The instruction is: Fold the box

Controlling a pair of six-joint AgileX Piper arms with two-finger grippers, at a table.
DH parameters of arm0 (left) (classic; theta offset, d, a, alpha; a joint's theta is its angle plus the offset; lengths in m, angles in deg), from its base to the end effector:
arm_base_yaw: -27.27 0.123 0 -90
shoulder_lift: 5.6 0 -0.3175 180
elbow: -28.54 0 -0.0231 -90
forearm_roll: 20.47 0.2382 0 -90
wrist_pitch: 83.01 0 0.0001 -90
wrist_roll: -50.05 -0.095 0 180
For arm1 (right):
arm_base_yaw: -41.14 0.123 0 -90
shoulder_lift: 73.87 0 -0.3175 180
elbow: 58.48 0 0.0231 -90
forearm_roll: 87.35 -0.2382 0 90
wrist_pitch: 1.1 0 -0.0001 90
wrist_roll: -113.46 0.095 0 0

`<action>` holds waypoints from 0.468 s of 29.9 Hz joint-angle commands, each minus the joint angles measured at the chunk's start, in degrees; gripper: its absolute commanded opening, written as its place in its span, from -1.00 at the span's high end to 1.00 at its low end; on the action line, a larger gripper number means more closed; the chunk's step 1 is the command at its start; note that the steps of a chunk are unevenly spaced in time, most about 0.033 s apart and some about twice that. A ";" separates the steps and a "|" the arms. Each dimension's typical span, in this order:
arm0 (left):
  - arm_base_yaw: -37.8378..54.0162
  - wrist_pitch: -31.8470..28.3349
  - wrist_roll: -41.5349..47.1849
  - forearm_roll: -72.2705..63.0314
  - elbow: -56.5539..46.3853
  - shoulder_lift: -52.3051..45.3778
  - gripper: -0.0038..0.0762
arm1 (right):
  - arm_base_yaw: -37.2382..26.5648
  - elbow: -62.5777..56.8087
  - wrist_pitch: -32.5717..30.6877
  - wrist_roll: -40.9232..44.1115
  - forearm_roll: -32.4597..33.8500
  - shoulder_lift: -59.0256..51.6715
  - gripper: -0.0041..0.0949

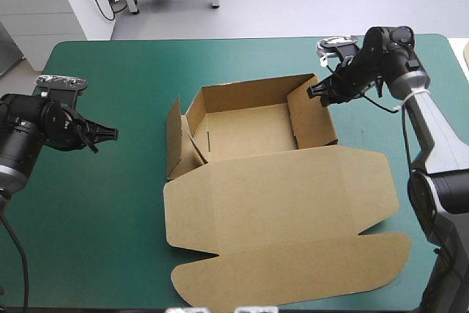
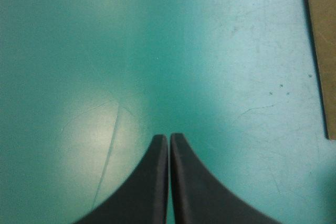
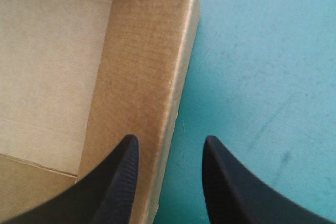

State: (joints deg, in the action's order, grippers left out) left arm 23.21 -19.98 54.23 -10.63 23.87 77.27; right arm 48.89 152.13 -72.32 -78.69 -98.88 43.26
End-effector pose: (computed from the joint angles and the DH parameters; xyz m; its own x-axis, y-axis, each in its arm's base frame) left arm 0.2445 -0.0028 0.3898 -0.8658 0.0670 -0.4959 -0.0007 0.9909 0.1350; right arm 0.4107 0.0740 0.3569 -0.8750 -0.2637 -0.4060 -0.3358 0.9347 0.1167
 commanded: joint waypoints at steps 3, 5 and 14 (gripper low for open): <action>0.15 -1.64 0.25 -0.58 1.88 -1.94 0.92 | -0.15 1.81 -0.06 -0.08 -1.98 1.22 0.16; 0.15 -1.64 0.36 -0.58 1.88 -1.94 0.92 | -0.15 1.81 -0.06 -0.08 -2.78 2.33 0.16; 0.15 -2.84 0.43 -0.58 1.88 -1.84 0.92 | -0.15 1.81 -0.06 -0.12 -2.41 5.74 0.47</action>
State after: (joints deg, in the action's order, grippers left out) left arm 23.21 -19.97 54.24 -11.35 23.87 77.27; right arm 48.89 152.13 -71.87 -78.53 -101.40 51.80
